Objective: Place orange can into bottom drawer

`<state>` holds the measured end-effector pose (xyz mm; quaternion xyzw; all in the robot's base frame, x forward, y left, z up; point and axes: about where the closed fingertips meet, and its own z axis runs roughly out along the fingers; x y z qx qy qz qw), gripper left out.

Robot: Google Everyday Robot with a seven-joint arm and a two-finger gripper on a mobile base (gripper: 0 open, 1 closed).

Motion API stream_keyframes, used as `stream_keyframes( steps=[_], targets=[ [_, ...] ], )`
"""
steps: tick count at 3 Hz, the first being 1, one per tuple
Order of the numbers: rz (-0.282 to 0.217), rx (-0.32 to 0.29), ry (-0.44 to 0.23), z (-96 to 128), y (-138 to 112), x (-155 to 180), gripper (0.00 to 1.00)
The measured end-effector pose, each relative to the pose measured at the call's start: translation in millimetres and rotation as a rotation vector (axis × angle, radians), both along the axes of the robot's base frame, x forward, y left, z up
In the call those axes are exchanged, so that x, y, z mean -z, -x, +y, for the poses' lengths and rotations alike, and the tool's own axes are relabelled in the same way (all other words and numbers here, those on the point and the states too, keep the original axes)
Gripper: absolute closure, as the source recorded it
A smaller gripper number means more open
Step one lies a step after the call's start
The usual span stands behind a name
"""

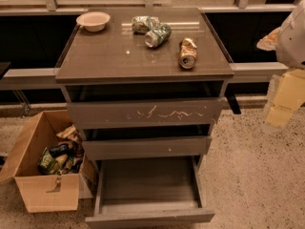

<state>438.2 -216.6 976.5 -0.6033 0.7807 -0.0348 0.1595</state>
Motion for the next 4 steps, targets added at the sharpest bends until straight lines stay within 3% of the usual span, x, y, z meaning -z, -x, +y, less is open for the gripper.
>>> stream_keyframes(
  steps=[1, 2, 4],
  targets=[
    [0.000, 0.000, 0.000, 0.0, 0.0, 0.0, 0.00],
    [-0.002, 0.067, -0.048, -4.6, -18.7, 5.0, 0.00],
    [-0.044, 0.259, -0.294, -4.1, -134.9, 25.2, 0.00]
  ],
)
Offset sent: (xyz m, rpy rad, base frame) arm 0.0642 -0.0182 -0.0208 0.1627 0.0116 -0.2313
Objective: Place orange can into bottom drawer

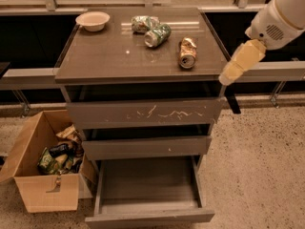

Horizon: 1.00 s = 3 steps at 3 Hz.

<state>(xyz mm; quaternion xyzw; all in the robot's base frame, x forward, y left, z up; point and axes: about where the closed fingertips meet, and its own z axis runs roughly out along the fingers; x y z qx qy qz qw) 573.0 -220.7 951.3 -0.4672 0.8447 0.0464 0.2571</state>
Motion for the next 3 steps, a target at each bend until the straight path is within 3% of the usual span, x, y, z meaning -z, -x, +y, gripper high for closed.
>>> stream_keyframes(
  steps=[2, 3],
  targets=[
    [-0.098, 0.116, -0.185, 24.1, -101.9, 37.2, 0.00],
    [-0.098, 0.116, -0.185, 24.2, -101.9, 37.3, 0.00]
  ],
)
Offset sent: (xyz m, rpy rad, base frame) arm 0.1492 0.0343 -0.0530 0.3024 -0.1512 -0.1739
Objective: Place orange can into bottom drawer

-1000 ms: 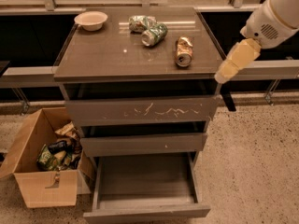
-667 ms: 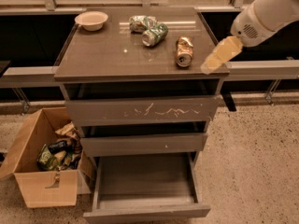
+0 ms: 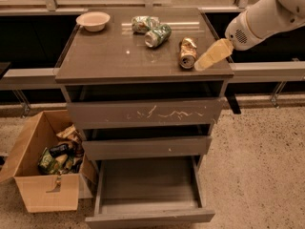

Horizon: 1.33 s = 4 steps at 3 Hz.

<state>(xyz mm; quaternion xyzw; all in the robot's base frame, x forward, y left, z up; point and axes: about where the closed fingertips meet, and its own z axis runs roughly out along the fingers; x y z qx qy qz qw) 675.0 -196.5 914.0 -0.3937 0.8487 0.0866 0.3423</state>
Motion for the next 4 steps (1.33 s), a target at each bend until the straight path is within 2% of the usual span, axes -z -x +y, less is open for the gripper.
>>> stream_keyframes(
  steps=[1, 2, 3, 4],
  targets=[
    [-0.010, 0.068, -0.057, 4.6, -25.6, 3.2, 0.00],
    [-0.017, 0.183, -0.118, 13.0, -64.4, 12.2, 0.00],
    [-0.003, 0.304, -0.146, 20.0, -91.5, 22.5, 0.00],
    [0.020, 0.385, -0.135, 29.7, -108.4, 33.7, 0.00]
  ],
)
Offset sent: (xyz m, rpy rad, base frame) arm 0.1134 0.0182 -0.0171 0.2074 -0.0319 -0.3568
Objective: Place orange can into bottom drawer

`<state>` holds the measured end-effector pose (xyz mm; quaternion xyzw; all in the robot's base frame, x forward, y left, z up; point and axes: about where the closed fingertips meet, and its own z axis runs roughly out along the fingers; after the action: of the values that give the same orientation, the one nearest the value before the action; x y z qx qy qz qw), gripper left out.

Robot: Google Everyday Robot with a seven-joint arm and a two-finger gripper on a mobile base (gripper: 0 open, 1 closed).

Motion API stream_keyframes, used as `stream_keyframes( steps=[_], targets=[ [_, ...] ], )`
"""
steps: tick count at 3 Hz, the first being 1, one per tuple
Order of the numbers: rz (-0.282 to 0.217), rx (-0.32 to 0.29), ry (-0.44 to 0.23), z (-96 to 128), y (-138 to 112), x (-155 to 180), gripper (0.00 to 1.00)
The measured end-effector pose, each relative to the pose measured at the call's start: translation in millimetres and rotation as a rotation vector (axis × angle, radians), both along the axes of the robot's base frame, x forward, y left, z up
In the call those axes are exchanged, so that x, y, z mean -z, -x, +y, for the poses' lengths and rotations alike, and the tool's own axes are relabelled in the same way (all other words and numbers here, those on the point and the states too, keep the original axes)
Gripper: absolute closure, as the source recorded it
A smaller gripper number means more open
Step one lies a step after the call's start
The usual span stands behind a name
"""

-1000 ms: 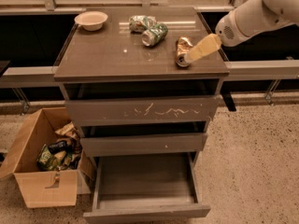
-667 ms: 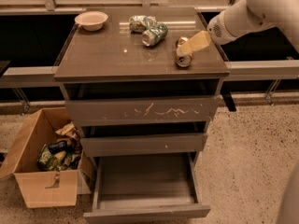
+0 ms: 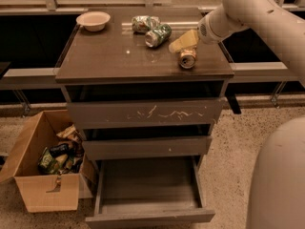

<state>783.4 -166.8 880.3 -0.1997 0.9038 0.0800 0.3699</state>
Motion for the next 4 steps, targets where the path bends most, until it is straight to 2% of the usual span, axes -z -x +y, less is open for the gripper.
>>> stream_keyframes(
  steps=[2, 3, 4],
  targets=[
    [0.047, 0.040, -0.009, 20.4, -19.9, 19.5, 0.00],
    [0.059, 0.048, -0.012, 23.6, -24.5, 27.3, 0.18],
    [0.064, 0.032, -0.020, 26.8, -27.3, 31.5, 0.49]
  ],
)
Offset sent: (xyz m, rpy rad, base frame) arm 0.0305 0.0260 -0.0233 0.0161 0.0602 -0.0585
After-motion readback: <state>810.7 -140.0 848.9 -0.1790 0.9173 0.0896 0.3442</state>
